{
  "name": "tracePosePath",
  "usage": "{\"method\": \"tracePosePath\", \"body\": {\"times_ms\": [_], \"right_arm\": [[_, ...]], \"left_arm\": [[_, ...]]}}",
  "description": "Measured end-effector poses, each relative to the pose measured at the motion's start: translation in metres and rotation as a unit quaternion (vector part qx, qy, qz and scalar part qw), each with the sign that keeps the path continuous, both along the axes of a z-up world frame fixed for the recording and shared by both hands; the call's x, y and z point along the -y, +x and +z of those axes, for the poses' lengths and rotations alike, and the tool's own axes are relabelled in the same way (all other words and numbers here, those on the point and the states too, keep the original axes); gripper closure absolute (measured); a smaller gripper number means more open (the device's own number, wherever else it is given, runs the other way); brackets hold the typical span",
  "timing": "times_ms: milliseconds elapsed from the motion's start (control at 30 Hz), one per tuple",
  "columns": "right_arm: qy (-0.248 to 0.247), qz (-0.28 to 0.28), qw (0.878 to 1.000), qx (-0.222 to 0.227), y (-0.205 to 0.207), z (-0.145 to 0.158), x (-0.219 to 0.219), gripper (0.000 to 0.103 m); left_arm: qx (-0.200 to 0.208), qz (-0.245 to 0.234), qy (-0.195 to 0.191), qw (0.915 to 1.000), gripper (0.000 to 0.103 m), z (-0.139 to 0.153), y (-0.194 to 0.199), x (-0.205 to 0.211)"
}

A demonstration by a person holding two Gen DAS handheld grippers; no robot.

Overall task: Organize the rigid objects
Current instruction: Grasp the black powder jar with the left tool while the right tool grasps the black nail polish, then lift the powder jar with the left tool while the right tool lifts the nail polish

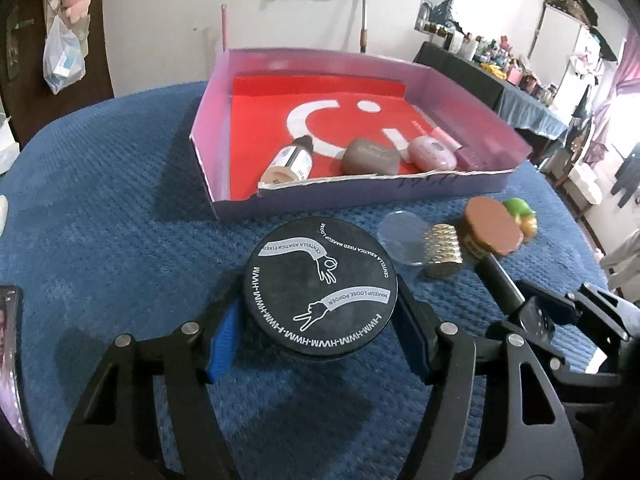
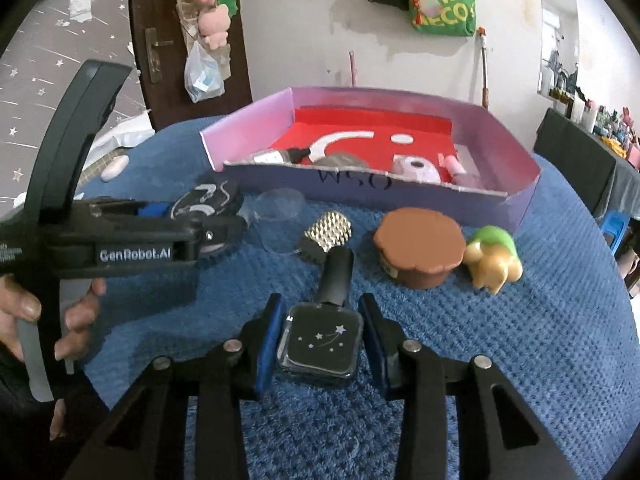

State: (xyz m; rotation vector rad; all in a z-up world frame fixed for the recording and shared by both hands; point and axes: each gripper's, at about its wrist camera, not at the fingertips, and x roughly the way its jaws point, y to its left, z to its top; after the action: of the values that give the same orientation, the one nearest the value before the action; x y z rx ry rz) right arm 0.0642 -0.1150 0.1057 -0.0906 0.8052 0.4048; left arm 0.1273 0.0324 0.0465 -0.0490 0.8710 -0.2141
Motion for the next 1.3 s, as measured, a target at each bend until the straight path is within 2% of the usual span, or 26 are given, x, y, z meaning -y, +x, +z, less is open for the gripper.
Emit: {"method": "tracePosePath", "body": {"times_ms": [133, 367, 1067, 1300], "right_arm": [[0.000, -0.001, 1.000, 0.017, -0.005, 0.012, 0.003, 0.062], [0.001, -0.006, 1.000, 0.020, -0.007, 0.019, 0.007, 0.063], [-0.003, -0.001, 1.000, 0.019, -0.006, 0.013, 0.009, 0.064], [-0.002, -0.004, 1.000, 0.005, -0.012, 0.004, 0.015, 0.065]], "left_arm": [[0.016, -0.005, 0.000, 0.9999, 0.038, 0.011, -0.010, 0.004], [0.027, -0.012, 0.000, 0.9996, 0.038, 0.018, -0.017, 0.008], [0.024, -0.019, 0.000, 0.9995, 0.038, 0.018, -0.020, 0.012], [0.014, -0.031, -0.001, 0.9994, 0.038, 0.007, -0.028, 0.014]]}}
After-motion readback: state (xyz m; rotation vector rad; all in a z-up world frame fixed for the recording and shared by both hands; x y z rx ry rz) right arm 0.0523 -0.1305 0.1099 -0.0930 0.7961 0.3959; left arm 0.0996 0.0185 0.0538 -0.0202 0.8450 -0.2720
